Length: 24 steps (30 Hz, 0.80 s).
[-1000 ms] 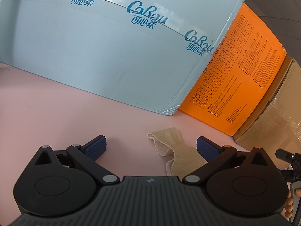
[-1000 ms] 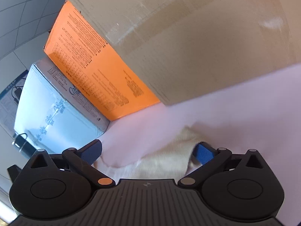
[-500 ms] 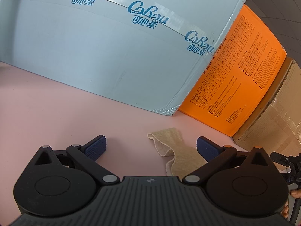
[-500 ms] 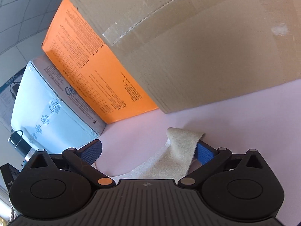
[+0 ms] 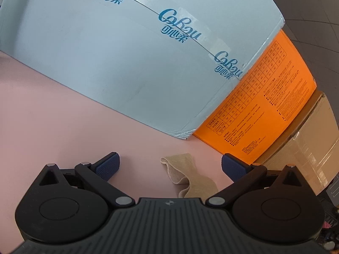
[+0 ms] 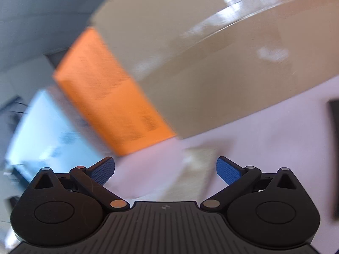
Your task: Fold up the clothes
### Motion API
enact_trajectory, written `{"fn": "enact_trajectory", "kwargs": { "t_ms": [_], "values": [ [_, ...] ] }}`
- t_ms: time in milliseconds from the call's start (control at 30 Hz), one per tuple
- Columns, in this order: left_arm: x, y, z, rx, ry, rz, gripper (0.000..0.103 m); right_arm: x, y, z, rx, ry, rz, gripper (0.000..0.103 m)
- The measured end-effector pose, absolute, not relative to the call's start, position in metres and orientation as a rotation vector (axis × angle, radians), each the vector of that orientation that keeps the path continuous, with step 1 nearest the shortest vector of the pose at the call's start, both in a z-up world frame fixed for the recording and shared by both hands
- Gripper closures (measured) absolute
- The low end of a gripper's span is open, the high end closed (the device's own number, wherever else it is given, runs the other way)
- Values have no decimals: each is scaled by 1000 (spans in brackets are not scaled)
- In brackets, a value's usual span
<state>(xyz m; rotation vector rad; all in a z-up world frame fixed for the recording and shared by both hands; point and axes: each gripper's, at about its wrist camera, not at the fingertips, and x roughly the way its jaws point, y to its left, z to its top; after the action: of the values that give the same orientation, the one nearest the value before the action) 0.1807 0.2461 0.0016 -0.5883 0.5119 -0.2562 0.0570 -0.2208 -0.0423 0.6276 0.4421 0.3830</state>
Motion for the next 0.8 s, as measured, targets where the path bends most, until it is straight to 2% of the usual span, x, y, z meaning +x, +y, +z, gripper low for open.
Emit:
{"fn": "enact_trajectory", "kwargs": {
  "t_ms": [267,367,400,433,467,500,533,600,800],
  "values": [
    [187,240,1,-572,525,-352,0,49,-196,-85,685,489,673,0],
    [194,219,6,-434,553,-380,5,50,-201,-86,715,477,683,0],
    [196,209,8,-362,561,-383,11,49,-201,-86,720,476,686,0],
    [196,197,10,-289,570,-388,31,49,-200,-85,715,478,686,0],
    [197,185,12,-217,579,-388,43,49,-198,-84,706,482,685,0],
    [197,174,13,-151,588,-378,69,49,-197,-84,699,486,685,0],
    [197,163,13,-89,595,-368,88,49,-196,-83,694,489,687,0],
    [197,149,16,-36,588,-365,97,49,-197,-83,694,492,693,0],
    [200,144,34,-91,498,-300,96,50,-199,-84,702,491,700,0]
  ]
}}
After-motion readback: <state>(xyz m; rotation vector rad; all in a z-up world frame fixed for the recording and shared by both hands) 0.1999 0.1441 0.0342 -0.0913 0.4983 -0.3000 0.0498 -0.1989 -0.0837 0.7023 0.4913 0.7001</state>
